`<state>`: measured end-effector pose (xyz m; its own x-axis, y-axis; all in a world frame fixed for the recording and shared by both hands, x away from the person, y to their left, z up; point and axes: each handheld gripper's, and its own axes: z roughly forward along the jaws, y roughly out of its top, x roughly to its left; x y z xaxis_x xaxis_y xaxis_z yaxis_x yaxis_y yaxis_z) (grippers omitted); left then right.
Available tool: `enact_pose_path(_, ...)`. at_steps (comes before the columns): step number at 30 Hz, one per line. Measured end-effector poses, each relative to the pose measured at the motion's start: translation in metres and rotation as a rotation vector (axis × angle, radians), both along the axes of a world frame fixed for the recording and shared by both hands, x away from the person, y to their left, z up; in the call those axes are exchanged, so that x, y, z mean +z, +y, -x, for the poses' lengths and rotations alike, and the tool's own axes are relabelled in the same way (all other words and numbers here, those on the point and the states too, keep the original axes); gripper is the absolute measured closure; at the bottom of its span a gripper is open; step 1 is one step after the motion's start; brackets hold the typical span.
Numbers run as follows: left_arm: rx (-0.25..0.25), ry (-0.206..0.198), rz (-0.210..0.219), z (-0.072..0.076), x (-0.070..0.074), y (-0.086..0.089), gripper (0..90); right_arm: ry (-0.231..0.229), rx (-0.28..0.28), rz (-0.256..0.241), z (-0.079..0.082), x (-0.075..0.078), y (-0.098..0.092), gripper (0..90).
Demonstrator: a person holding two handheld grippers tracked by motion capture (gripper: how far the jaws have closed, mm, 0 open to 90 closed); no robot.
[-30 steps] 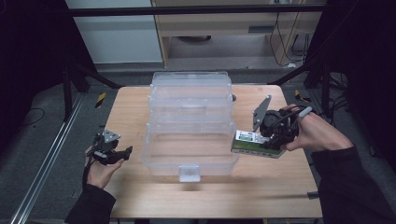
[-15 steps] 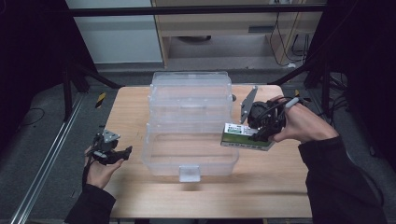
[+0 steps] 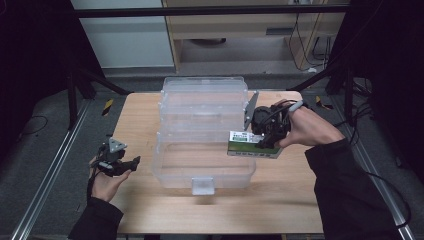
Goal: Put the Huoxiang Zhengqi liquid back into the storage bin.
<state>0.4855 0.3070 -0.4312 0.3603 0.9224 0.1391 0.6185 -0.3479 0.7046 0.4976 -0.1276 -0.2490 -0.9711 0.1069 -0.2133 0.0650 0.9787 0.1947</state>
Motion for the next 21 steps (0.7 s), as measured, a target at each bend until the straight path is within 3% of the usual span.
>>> enact_pose_path(21,0.003,-0.001,0.004,0.000,0.000,0.002,37.6,0.023,0.048,-0.008,-0.008,-0.015,0.042,63.5)
